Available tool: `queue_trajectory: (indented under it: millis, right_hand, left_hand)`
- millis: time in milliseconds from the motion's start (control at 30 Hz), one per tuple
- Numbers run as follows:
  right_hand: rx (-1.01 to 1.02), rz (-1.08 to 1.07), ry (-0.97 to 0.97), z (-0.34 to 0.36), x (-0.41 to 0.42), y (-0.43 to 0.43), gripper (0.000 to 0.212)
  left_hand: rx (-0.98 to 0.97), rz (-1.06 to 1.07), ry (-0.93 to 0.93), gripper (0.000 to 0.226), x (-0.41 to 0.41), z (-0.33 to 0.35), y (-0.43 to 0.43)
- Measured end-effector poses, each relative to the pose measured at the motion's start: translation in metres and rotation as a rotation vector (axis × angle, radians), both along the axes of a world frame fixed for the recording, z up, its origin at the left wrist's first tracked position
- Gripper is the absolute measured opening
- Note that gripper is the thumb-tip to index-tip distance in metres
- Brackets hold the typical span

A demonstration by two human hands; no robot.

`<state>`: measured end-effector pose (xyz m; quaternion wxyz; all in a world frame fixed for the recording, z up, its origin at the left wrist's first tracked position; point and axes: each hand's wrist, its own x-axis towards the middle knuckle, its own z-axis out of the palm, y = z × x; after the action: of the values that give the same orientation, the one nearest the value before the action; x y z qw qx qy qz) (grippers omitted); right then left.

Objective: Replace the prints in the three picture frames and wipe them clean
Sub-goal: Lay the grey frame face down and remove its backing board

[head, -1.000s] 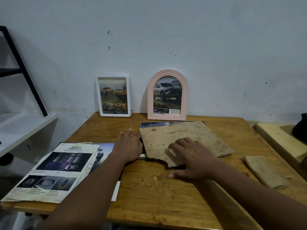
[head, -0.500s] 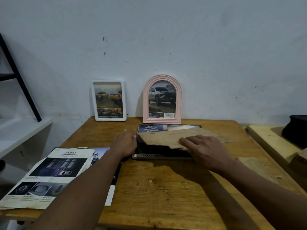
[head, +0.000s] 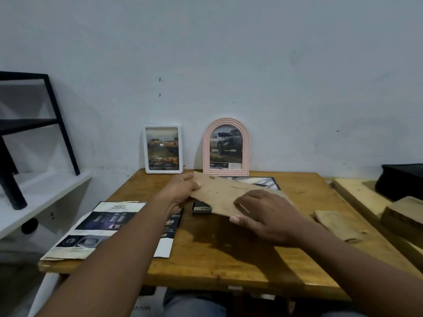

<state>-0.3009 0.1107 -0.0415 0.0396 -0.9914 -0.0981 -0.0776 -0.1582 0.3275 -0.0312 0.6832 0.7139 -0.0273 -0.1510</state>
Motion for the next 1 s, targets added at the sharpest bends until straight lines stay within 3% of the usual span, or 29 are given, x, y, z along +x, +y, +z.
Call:
queue_trajectory:
  millis: [200, 333, 467, 533, 633, 867, 933, 1000]
  right_hand:
    - [0.203, -0.308, 0.182, -0.022, -0.019, -0.031, 0.111]
    - [0.230, -0.384, 0.273, -0.044, -0.034, -0.045, 0.109]
    - [0.195, -0.382, 0.251, -0.059, -0.046, -0.043, 0.112]
    - [0.154, -0.374, 0.228, -0.061, -0.050, -0.040, 0.104]
    - [0.089, -0.366, 0.220, -0.064, -0.056, -0.036, 0.089]
    - [-0.068, -0.393, 0.218, -0.063, -0.065, -0.031, 0.090]
    - [-0.073, -0.400, 0.219, -0.063, -0.063, -0.031, 0.089]
    - [-0.061, -0.393, 0.235, -0.066, -0.059, -0.032, 0.087]
  left_hand:
    - [-0.135, -0.010, 0.091, 0.056, -0.037, -0.016, 0.020]
    - [-0.108, -0.040, 0.142, 0.059, -0.054, -0.032, 0.025]
    - [-0.096, -0.043, 0.162, 0.060, -0.064, -0.049, 0.026]
    - [-0.038, -0.049, 0.147, 0.059, -0.069, -0.054, 0.029]
    - [0.184, -0.100, 0.055, 0.062, -0.076, -0.054, 0.031]
    - [1.247, -0.251, -0.456, 0.062, -0.079, -0.051, 0.012]
    - [1.432, -0.260, -0.526, 0.070, -0.080, -0.054, 0.005]
    - [1.487, -0.320, -0.568, 0.075, -0.081, -0.055, -0.002]
